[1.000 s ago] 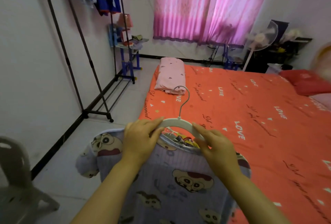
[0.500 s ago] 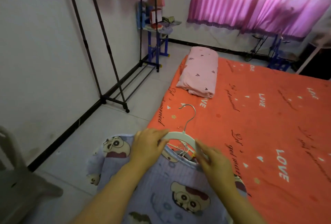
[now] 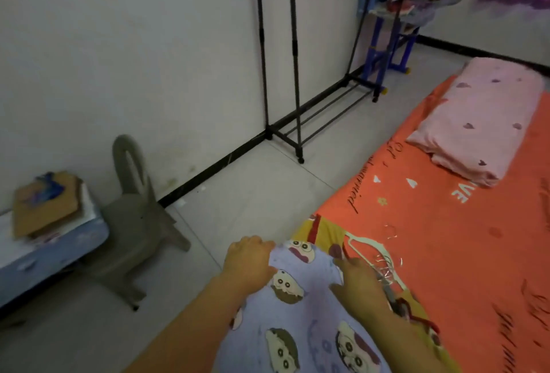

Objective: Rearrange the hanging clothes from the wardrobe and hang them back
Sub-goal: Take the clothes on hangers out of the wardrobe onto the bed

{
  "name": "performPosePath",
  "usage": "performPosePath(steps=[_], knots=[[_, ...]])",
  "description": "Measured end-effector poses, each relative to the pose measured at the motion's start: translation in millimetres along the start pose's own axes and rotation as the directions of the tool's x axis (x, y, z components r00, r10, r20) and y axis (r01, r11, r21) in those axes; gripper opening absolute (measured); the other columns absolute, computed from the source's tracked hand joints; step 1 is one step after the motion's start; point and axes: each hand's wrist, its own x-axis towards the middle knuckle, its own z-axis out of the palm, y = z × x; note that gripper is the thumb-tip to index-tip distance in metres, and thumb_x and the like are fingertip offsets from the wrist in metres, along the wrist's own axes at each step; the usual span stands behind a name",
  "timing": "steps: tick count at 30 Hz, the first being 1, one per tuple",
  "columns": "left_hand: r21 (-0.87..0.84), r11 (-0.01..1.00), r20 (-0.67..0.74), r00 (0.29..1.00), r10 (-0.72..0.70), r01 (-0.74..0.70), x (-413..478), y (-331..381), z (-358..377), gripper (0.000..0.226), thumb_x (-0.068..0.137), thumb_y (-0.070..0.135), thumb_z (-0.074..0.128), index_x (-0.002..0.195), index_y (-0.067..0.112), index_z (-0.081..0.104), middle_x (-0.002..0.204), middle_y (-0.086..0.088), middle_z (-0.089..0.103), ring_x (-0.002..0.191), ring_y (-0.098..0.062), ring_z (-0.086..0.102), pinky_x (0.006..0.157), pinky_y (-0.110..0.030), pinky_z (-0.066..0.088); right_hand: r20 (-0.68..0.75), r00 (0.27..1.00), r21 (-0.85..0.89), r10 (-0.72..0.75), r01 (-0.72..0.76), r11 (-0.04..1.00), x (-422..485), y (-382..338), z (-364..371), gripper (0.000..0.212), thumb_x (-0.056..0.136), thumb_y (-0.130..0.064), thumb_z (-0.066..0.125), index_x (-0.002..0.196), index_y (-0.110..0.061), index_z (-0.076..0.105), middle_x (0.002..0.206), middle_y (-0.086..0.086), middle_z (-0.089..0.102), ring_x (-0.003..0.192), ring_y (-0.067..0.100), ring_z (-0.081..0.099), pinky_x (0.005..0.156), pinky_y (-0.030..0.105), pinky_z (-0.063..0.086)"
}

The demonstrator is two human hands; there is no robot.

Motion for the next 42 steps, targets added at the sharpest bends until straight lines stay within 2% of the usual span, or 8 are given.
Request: performPosePath(steps=[2, 7, 12, 18, 23, 28, 33, 42], knots=[[-0.039, 0.997, -0.014, 0.997, -0.072, 0.071, -20.4, -26.6, -8.0, 0.055, 0.091, 0.040, 0.049, 0.141, 0.022, 0.036, 0.137, -0.006, 0.044, 0.125, -0.021, 0.040, 0.101, -0.031, 0.032, 0.055, 0.994, -0.033, -0.092, 0.094, 0.995, 5.0, -35.3, -2.2, 0.054, 0.091, -0.032, 0.056, 0.141, -0.023, 0.039, 0.140, 0.008, 0.041, 0.127, 0.024, 0.041, 0.099, 0.029, 0.039], [-0.113, 0.961, -0.073, 0.962, -0.263, 0.254, -89.4, -98.5, -37.5, 0.059, 0.091, 0.045, 0.050, 0.143, 0.024, 0.033, 0.141, -0.005, 0.042, 0.129, -0.024, 0.038, 0.104, -0.034, 0.031, 0.105, 0.939, -0.146, -0.327, 0.340, 0.929, 1.6, -135.5, -9.5, 0.052, 0.092, -0.033, 0.051, 0.141, -0.022, 0.038, 0.140, 0.007, 0.041, 0.126, 0.022, 0.042, 0.100, 0.027, 0.037], [-0.204, 0.874, -0.180, 0.861, -0.475, 0.440, -190.3, -177.3, -60.4, 0.054, 0.088, 0.044, 0.053, 0.138, 0.027, 0.040, 0.135, -0.004, 0.047, 0.123, -0.023, 0.043, 0.098, -0.033, 0.035, 0.121, 0.836, -0.214, -0.535, 0.548, 0.809, -29.7, -259.0, -7.3, 0.056, 0.093, -0.038, 0.052, 0.144, -0.023, 0.033, 0.141, 0.007, 0.038, 0.124, 0.023, 0.043, 0.100, 0.030, 0.039], [-0.322, 0.683, -0.295, 0.616, -0.731, 0.656, -359.0, -264.0, -54.2, 0.055, 0.087, 0.048, 0.055, 0.136, 0.027, 0.041, 0.137, 0.000, 0.047, 0.126, -0.021, 0.042, 0.103, -0.034, 0.034, 0.187, 0.626, -0.286, -0.757, 0.772, 0.568, -126.1, -422.3, 37.0, 0.037, 0.089, -0.030, 0.056, 0.125, -0.022, 0.053, 0.129, 0.006, 0.050, 0.114, 0.025, 0.050, 0.096, 0.035, 0.045], [-0.462, 0.482, -0.297, 0.382, -0.875, 0.744, -523.3, -319.6, -11.7, 0.057, 0.088, 0.047, 0.054, 0.140, 0.029, 0.037, 0.138, 0.000, 0.044, 0.126, -0.020, 0.041, 0.104, -0.032, 0.034, 0.314, 0.371, -0.302, -0.874, 0.912, 0.278, -240.8, -539.7, 103.2, 0.050, 0.092, -0.031, 0.055, 0.138, -0.020, 0.039, 0.135, 0.007, 0.043, 0.119, 0.027, 0.045, 0.100, 0.035, 0.040], [-0.510, 0.257, -0.228, 0.158, -0.961, 0.821, -682.4, -353.6, 43.8, 0.061, 0.090, 0.049, 0.048, 0.144, 0.028, 0.029, 0.140, 0.000, 0.042, 0.127, -0.020, 0.039, 0.104, -0.030, 0.028, 0.437, 0.134, -0.222, -0.889, 0.974, 0.038, -362.7, -629.7, 179.2, 0.053, 0.095, -0.031, 0.053, 0.143, -0.019, 0.033, 0.142, 0.007, 0.036, 0.126, 0.028, 0.039, 0.105, 0.039, 0.035], [-0.563, 0.055, -0.179, -0.056, -0.982, 0.824, -810.7, -366.5, 91.2, 0.055, 0.091, 0.048, 0.047, 0.140, 0.026, 0.035, 0.138, 0.001, 0.045, 0.123, -0.018, 0.042, 0.100, -0.028, 0.031, 0.499, -0.059, -0.162, -0.864, 0.974, -0.160, -470.1, -695.1, 244.0, 0.057, 0.095, -0.036, 0.051, 0.145, -0.020, 0.030, 0.142, 0.007, 0.037, 0.126, 0.027, 0.040, 0.104, 0.037, 0.036], [-0.544, -0.204, -0.087, -0.296, -0.951, 0.814, -948.0, -389.2, 137.8, 0.060, 0.094, 0.049, 0.041, 0.145, 0.024, 0.024, 0.144, 0.002, 0.036, 0.131, -0.016, 0.034, 0.107, -0.029, 0.026, 0.537, -0.276, -0.086, -0.797, 0.922, -0.377, -578.4, -792.6, 325.0, 0.059, 0.093, -0.039, 0.052, 0.145, -0.024, 0.030, 0.140, 0.004, 0.039, 0.125, 0.022, 0.041, 0.098, 0.028, 0.040]])
